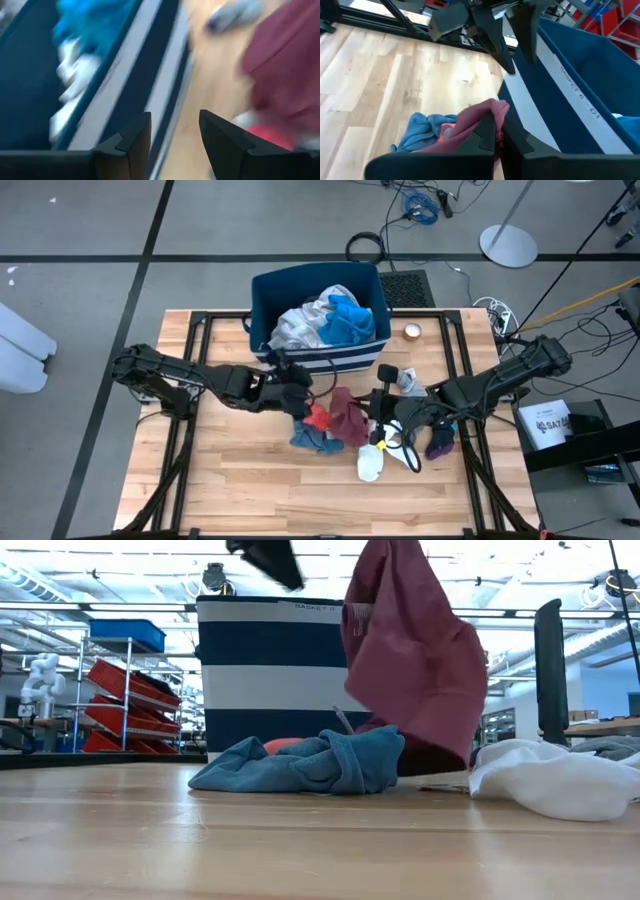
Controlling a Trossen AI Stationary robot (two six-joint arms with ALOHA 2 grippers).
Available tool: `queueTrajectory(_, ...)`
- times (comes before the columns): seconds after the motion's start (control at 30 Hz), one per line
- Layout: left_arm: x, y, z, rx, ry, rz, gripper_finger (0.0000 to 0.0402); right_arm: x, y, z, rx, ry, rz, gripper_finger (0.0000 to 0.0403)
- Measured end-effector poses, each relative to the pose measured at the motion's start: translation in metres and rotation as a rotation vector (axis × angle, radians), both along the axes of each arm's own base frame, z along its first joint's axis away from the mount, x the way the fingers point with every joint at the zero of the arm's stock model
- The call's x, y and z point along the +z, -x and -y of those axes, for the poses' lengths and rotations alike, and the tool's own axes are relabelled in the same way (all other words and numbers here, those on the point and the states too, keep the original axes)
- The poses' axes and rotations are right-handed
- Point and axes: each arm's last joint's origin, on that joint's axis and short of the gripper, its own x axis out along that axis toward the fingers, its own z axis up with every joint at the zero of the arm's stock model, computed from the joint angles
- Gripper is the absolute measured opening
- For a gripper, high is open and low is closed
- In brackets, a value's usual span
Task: Sort clothes
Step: Put the red underwear into the blue laundry organizer
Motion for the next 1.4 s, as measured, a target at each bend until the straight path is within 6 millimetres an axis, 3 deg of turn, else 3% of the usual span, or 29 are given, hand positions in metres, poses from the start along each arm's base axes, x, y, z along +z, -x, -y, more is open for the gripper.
queueTrajectory(0.1,-0.007,0.015,-0.004,0.091,-0.012,-0.109,0.0177,0.002,0.001,-0.001,-0.027,0.020,0.001,0.0000)
queueTrajectory(0.2,-0.011,0.025,-0.004,0.132,-0.005,-0.158,0.0177,0.015,0.000,-0.001,-0.024,0.023,0.030,0.0000)
queueTrajectory(0.47,-0.032,0.059,0.004,0.081,-0.021,-0.237,0.0177,0.095,0.010,0.017,-0.065,0.060,0.074,0.0000)
queueTrajectory(0.7,-0.053,0.093,0.016,-0.006,0.084,-0.101,0.0177,0.171,0.031,0.054,-0.136,0.096,0.210,0.0000)
queueTrajectory(0.9,-0.072,0.095,0.032,-0.265,0.191,0.146,0.0177,0.216,0.035,0.098,-0.176,0.066,0.344,0.0000)
queueTrajectory(1.23,-0.084,0.082,0.035,-0.238,0.255,0.258,0.0177,0.227,-0.034,0.180,-0.147,-0.023,0.390,0.0000)
queueTrajectory(1.4,-0.086,0.082,0.036,-0.256,0.235,0.232,0.0177,0.203,-0.074,0.226,-0.116,-0.118,0.384,0.0000)
